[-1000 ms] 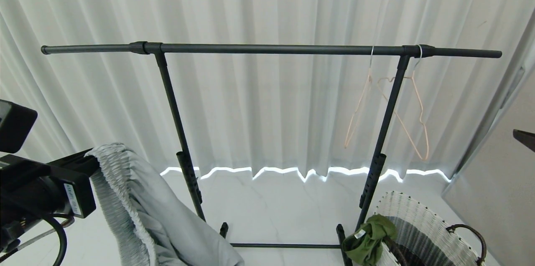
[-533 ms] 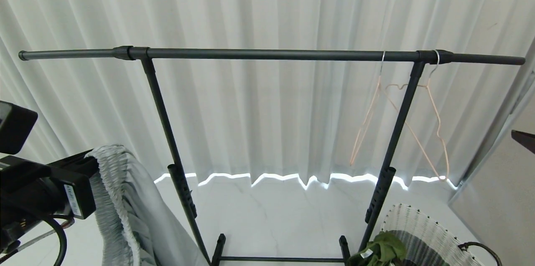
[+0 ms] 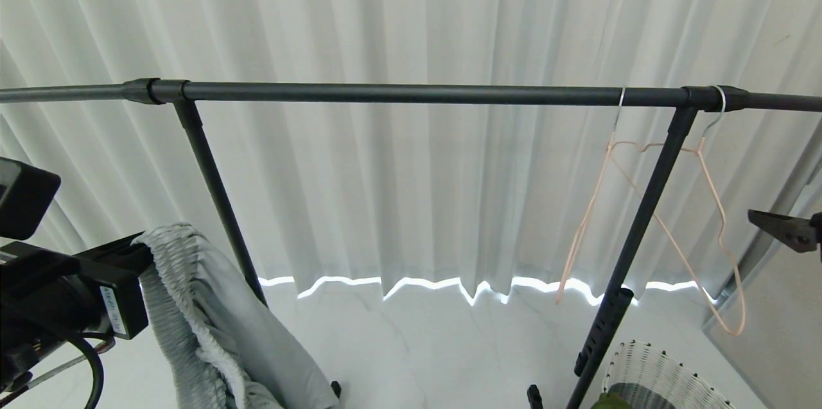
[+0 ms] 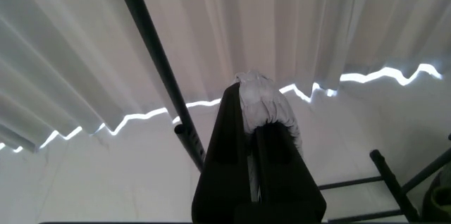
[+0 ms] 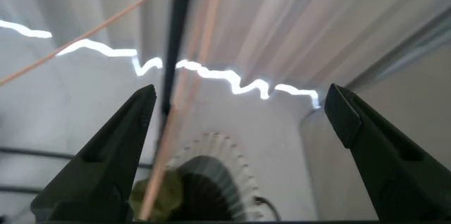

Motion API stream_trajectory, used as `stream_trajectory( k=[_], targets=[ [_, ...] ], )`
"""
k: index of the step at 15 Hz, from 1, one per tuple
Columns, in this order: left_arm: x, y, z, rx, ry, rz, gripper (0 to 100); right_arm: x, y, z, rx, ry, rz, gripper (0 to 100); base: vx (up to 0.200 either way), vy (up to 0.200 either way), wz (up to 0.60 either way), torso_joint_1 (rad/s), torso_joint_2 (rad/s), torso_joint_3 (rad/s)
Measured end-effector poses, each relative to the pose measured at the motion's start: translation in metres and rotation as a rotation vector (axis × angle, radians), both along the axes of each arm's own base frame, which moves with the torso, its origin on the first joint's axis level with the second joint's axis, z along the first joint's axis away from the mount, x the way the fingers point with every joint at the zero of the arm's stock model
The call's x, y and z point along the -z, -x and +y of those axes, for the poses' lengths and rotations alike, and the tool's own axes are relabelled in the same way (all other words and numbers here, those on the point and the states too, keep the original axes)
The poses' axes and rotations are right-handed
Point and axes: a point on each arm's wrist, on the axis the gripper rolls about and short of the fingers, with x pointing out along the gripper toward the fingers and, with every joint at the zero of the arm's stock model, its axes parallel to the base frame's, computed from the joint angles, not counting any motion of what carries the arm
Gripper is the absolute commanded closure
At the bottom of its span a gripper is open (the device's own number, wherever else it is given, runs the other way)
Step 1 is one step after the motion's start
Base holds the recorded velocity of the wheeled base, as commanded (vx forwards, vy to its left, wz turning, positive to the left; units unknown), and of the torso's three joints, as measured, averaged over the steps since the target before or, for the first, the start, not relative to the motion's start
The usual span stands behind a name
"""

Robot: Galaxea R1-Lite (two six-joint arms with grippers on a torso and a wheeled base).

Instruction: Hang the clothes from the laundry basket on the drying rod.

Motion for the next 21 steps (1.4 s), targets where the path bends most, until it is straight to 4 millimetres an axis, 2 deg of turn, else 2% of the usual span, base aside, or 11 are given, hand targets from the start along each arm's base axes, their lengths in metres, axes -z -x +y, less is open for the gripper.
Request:
stream_trajectory(
  k=[4, 9, 14, 18, 19, 21],
  targets=[
    [-0.001, 0.001, 0.0, 0.0, 0.002, -0.007, 100, 0.019, -0.032, 0.012, 0.034, -0.108, 0.102, 0, 0.0, 0.0, 0.0, 0.0, 0.0, 0.0],
    [-0.002, 0.003, 0.001, 0.0, 0.004, -0.015, 100, 0.043, -0.072, 0.018, 0.106, -0.216, 0.179, 0, 0.0, 0.0, 0.0, 0.0, 0.0, 0.0],
    [-0.004, 0.008, 0.002, 0.001, 0.009, -0.034, 100, 0.055, -0.085, 0.02, 0.141, -0.254, 0.227, 0, 0.0, 0.0, 0.0, 0.0, 0.0, 0.0],
    [-0.003, 0.009, 0.003, 0.0, 0.01, -0.036, 100, 0.059, -0.096, 0.02, 0.149, -0.262, 0.195, 0, 0.0, 0.0, 0.0, 0.0, 0.0, 0.0],
    [-0.003, 0.009, 0.003, 0.0, 0.01, -0.036, 100, 0.061, -0.098, 0.02, 0.152, -0.261, 0.195, 100, 0.0, 0.0, 0.0, 0.0, 0.0, 0.0],
    [-0.003, 0.01, 0.003, 0.0, 0.01, -0.037, 100, 0.064, -0.102, 0.02, 0.156, -0.26, 0.2, 100, 0.0, 0.0, 0.0, 0.0, 0.0, 0.0]
  ],
)
